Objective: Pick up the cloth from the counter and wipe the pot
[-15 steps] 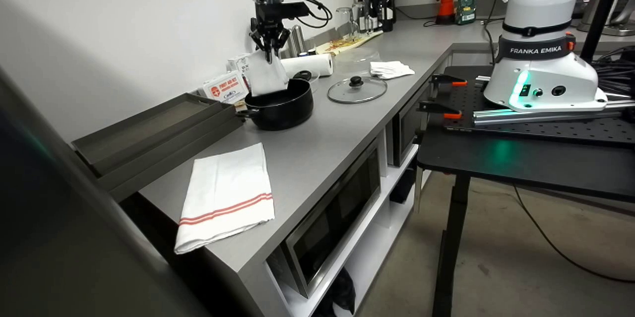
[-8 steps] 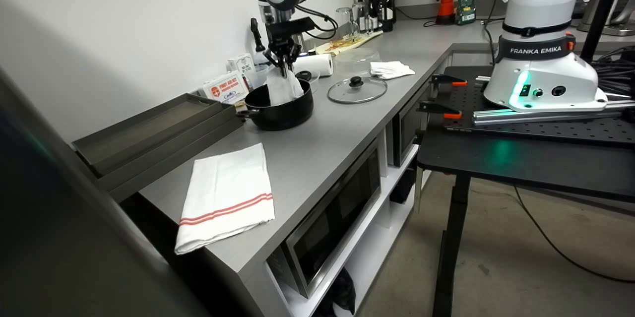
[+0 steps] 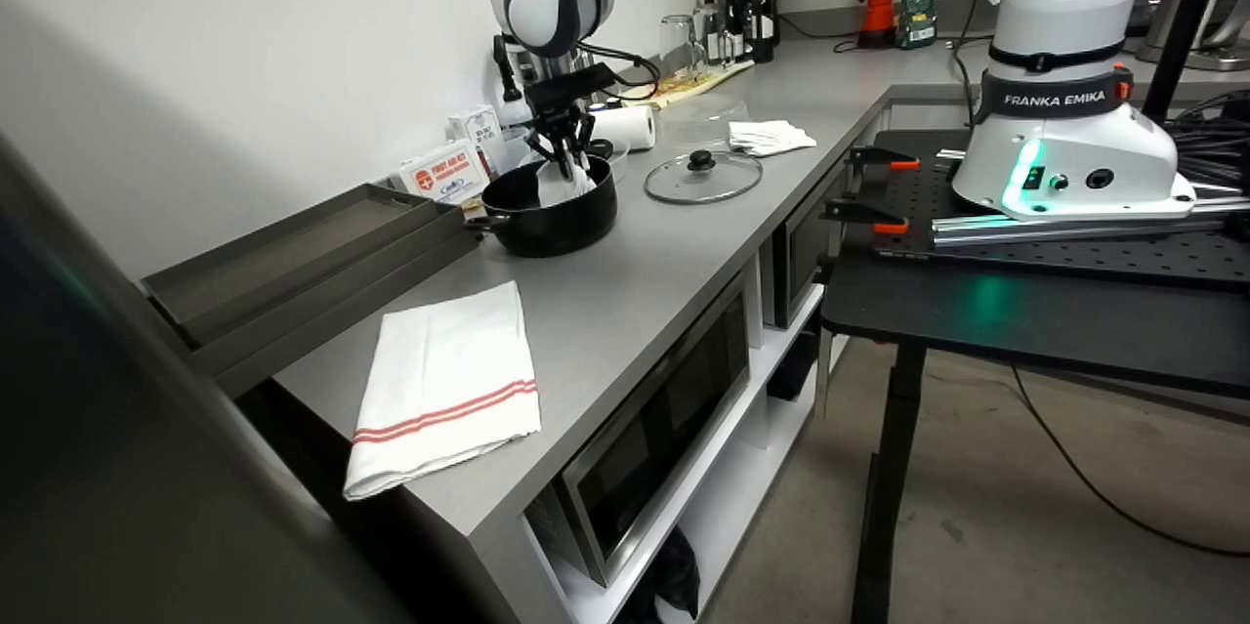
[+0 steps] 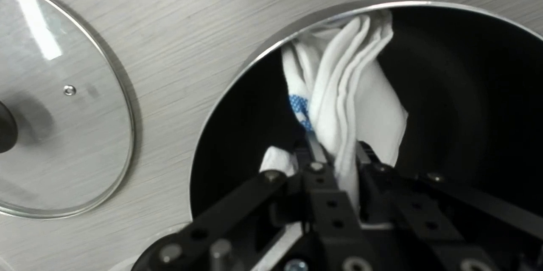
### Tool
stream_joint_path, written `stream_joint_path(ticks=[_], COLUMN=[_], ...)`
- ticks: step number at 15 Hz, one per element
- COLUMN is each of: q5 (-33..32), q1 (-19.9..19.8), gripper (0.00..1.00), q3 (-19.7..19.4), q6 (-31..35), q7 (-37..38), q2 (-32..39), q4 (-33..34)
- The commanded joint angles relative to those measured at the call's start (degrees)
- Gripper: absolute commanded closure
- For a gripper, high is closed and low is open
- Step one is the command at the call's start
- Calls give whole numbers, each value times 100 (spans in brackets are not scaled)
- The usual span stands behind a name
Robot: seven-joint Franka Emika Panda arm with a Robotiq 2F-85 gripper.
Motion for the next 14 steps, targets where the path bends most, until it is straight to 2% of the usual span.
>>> stream_joint_path(ticks=[1, 14], q5=[16, 140], q1=[-139, -583], gripper=[96, 96], q3=[92, 297], q6=[-391, -1178], q7=[40, -242], q2=[375, 1653], q4=[571, 1948])
